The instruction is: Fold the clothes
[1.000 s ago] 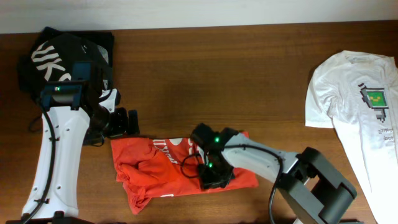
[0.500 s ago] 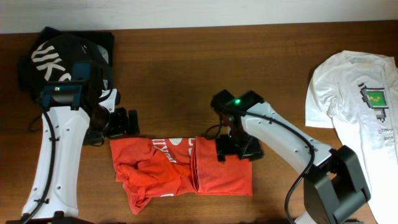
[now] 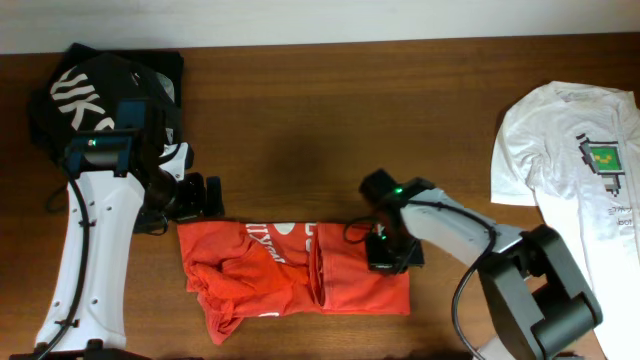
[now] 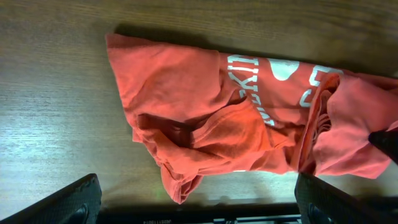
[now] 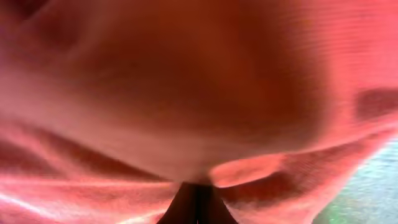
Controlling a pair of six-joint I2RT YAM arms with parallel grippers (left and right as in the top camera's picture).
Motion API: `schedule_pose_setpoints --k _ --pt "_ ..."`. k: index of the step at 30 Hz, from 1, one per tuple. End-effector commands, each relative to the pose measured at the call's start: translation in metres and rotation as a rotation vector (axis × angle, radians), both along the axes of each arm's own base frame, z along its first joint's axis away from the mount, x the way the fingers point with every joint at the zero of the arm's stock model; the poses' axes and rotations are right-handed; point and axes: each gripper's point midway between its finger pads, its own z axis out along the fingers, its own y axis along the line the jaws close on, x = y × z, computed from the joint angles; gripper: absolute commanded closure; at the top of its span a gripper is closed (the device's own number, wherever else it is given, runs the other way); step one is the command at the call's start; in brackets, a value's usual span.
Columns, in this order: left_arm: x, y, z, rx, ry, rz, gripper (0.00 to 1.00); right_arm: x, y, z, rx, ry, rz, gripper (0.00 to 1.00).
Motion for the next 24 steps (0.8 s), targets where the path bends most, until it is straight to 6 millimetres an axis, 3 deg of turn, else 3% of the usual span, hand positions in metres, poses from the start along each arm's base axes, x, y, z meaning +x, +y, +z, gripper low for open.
schedule_pose_setpoints --k 1,4,5,8,10,12,13,15,16,17,18,19,21,24 --pt "0.0 0.0 -0.002 -0.004 0.007 -0.008 0.01 0.019 -0.034 -0.006 -0.028 -0.034 -0.082 0.96" --pt "0.0 -0.001 -0.001 -0.008 0.006 -0.008 0.01 0.05 -0.074 -0.008 -0.012 -0.099 -0.213 0.96" --pt "0.0 -0.002 -0.001 -0.016 0.006 -0.008 0.01 0.066 -0.099 -0.008 -0.003 -0.141 -0.295 0.96" --pt "-0.002 -0.021 -0.003 -0.091 0.012 -0.033 0.01 0.078 -0.137 -0.001 0.002 -0.161 -0.403 0.96" --pt "-0.008 -0.04 -0.017 -0.129 0.039 -0.082 0.01 0.087 -0.152 0.017 0.071 -0.164 -0.45 0.96" --pt "-0.02 -0.07 -0.037 -0.237 0.082 -0.131 0.01 0.098 -0.166 0.046 0.082 -0.165 -0.48 0.8" --pt "-0.024 -0.082 -0.046 -0.277 0.091 -0.151 0.01 0.105 -0.171 0.069 0.083 -0.168 -0.484 0.62" --pt "-0.035 -0.099 -0.06 -0.335 0.115 -0.184 0.01 0.115 -0.174 0.109 0.085 -0.193 -0.466 0.41" --pt "-0.041 -0.103 -0.07 -0.34 0.13 -0.199 0.01 0.12 -0.175 0.135 0.085 -0.219 -0.458 0.35" --pt "-0.048 -0.11 -0.086 -0.371 0.139 -0.212 0.01 0.126 -0.176 0.174 0.087 -0.295 -0.435 0.28" --pt "-0.052 -0.113 -0.098 -0.393 0.146 -0.194 0.01 0.127 -0.177 0.2 0.086 -0.35 -0.432 0.1" --pt "-0.056 -0.111 -0.109 -0.382 0.16 -0.153 0.01 0.127 -0.177 0.224 0.086 -0.409 -0.429 0.01" --pt "-0.07 -0.092 -0.135 -0.264 0.233 0.009 0.01 0.124 -0.176 0.266 0.085 -0.525 -0.42 0.01" --pt "-0.082 -0.087 -0.15 -0.24 0.266 0.055 0.01 0.116 -0.174 0.286 0.085 -0.592 -0.415 0.01"
